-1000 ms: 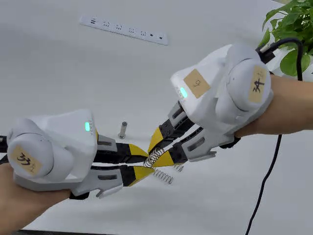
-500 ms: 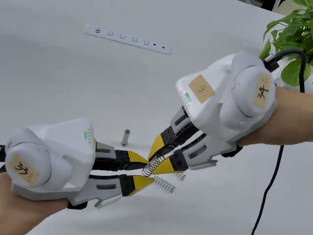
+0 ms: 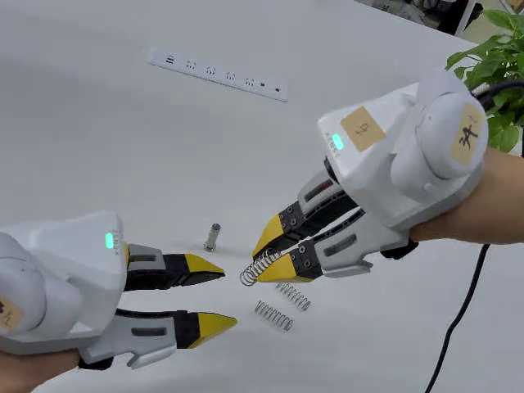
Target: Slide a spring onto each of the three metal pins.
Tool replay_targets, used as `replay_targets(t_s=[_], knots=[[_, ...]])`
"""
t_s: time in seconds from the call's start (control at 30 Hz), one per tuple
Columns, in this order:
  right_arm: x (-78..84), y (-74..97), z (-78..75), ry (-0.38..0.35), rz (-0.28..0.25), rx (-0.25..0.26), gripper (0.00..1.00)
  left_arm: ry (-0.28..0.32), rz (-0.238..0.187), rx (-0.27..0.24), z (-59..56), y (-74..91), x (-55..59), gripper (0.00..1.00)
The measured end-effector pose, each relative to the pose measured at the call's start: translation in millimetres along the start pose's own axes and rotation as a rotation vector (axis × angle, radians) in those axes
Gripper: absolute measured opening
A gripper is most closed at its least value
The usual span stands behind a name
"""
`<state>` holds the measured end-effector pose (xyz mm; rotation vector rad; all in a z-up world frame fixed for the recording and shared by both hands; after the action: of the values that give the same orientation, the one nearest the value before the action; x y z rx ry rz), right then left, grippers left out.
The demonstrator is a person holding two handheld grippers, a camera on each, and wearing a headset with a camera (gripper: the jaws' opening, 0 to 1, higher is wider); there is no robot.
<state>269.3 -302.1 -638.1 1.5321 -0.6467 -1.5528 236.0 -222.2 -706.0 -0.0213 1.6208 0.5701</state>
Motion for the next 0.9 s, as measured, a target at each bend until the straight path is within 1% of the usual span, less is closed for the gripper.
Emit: replay_targets(t_s=[0.13,0.23,0.33,0.43,0.63,0.7,0.77,0.83,0.87,0.9], knots=[[-2.1,1.1,-4.6,-0.013,0.003,0.019,0.06,0.003,0.012,-0.035,4.1,9.8,6.5,0.32],[-2.7,1.4,-11.7,-0.025,0.011,0.044,0.06,0.020,0.016,-0.065,9.4,17.1,11.7,0.36],[-4.5,1.4,-18.7,-0.033,0.017,0.066,0.06,0.021,0.023,-0.092,15.4,24.2,16.2,0.37],[-5.5,1.9,-28.0,-0.039,0.022,0.087,0.06,0.016,0.030,-0.117,21.5,28.6,19.5,0.42],[-8.0,1.1,-42.7,-0.058,0.033,0.131,0.06,0.009,0.043,-0.138,29.4,33.1,25.2,0.57],[-8.1,-0.1,-47.1,-0.064,0.040,0.140,0.06,-0.001,0.042,-0.140,30.7,33.6,26.4,0.60],[-8.0,-1.9,-51.0,-0.067,0.049,0.145,0.06,0.005,0.042,-0.138,31.8,33.0,27.5,0.63],[-7.4,-4.7,-54.6,-0.070,0.059,0.147,0.06,0.001,0.034,-0.135,32.0,31.5,27.5,0.67],[-6.8,-6.2,-56.0,-0.068,0.066,0.149,0.06,-0.001,0.029,-0.135,32.4,30.8,27.7,0.71],[-6.5,-7.7,-57.9,-0.068,0.070,0.152,0.06,0.005,0.025,-0.132,32.5,29.6,28.2,0.74]])
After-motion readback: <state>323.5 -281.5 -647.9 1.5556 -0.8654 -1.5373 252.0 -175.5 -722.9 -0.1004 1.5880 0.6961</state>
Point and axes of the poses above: the centre of the closed fingertips' face, and the gripper's own axes: y roughly backward along the fingers, z roughly to its left, x roughly out of its underside, the point moved 5 cm from there along y, roughly backward along the fingers, and after that the axes turned 6 degrees about -y, right-handed, at the moved point
